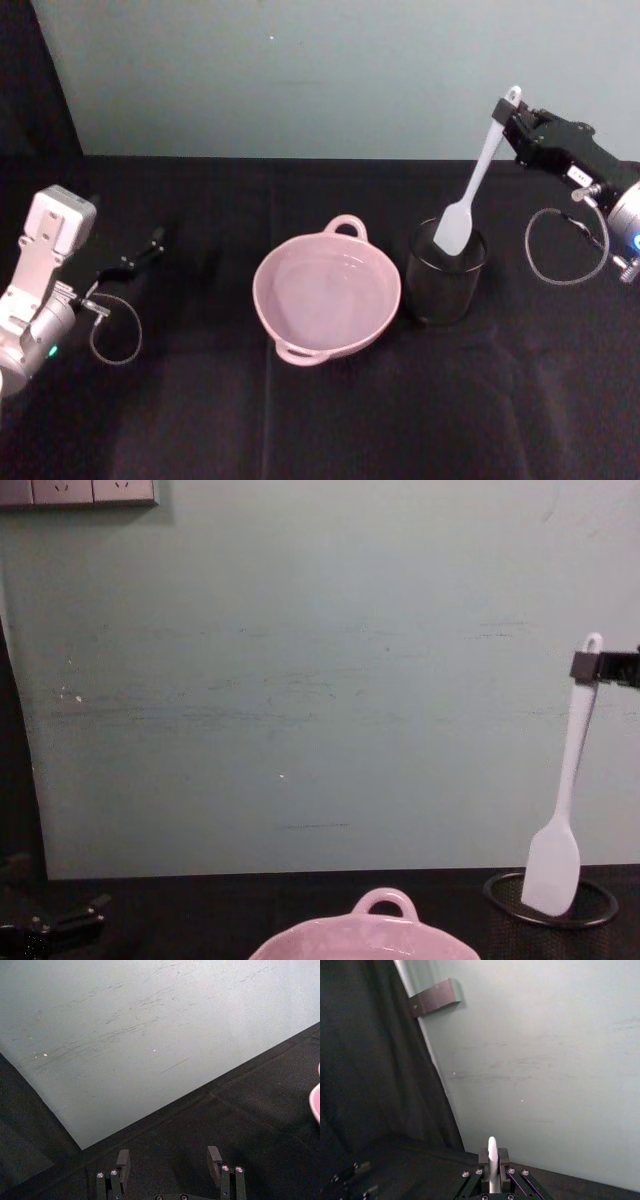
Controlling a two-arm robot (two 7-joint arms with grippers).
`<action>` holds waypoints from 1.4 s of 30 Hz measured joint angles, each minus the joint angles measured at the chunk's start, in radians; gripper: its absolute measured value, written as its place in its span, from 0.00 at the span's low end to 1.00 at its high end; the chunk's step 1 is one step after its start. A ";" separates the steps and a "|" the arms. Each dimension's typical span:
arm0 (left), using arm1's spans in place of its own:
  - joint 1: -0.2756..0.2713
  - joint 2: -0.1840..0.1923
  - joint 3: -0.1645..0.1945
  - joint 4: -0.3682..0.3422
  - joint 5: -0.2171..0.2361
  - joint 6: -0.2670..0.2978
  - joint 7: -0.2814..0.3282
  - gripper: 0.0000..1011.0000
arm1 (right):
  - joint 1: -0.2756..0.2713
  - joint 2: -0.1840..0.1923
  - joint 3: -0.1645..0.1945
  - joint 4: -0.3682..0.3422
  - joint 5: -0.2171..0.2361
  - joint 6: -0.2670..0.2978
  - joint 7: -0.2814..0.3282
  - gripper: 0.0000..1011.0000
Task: Use the one hand to pick up the spoon and stir the clear water in the bowl.
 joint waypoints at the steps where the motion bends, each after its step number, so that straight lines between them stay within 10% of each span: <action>1: 0.000 0.000 0.000 0.000 0.000 0.000 0.000 1.00 | 0.001 0.004 0.000 -0.008 -0.005 0.005 0.000 0.12; 42: 0.000 0.000 0.000 0.000 0.000 0.000 0.000 1.00 | 0.078 0.014 -0.023 -0.100 -0.111 0.092 0.024 0.12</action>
